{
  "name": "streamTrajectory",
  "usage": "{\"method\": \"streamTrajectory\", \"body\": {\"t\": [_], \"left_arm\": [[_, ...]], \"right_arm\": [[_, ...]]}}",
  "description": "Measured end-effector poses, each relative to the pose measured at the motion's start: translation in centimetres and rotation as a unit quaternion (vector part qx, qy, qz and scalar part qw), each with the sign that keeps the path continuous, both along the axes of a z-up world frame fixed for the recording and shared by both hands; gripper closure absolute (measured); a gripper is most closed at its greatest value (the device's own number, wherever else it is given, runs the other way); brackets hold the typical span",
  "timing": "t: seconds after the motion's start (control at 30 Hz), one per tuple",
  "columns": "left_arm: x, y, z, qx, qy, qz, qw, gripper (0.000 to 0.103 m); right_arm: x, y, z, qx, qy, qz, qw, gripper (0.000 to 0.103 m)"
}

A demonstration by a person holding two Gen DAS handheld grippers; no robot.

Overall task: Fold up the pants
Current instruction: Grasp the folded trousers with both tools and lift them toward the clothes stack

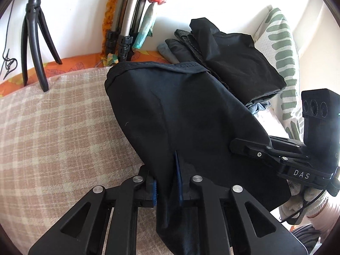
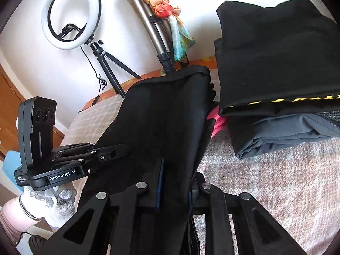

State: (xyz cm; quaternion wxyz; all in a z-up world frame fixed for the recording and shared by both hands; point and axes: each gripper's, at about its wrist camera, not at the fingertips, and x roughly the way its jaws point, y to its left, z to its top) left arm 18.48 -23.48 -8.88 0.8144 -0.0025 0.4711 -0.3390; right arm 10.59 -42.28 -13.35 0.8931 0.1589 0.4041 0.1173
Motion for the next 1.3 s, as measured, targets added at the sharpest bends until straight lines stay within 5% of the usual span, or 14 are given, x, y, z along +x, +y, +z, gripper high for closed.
{"method": "streamTrajectory", "body": {"t": [0.4, 0.63, 1.03, 1.3], "left_arm": [[-3.6, -0.1, 6.6, 0.002, -0.108, -0.006, 0.9941, 0.092], [-3.4, -2.2, 8.8, -0.015, -0.126, -0.025, 0.9916, 0.092], [1.4, -12.4, 13.1, -0.049, -0.154, -0.063, 0.9848, 0.092], [5.6, -19.2, 12.3, -0.048, -0.142, -0.066, 0.9866, 0.092]], "right_arm": [[-4.0, 1.7, 7.0, -0.072, -0.090, -0.001, 0.993, 0.087], [-5.4, 0.2, 9.6, -0.099, -0.108, -0.012, 0.989, 0.088], [-3.3, -9.0, 15.5, -0.143, -0.122, -0.061, 0.980, 0.088], [0.4, -16.8, 15.2, -0.132, -0.109, -0.079, 0.982, 0.088]]}}
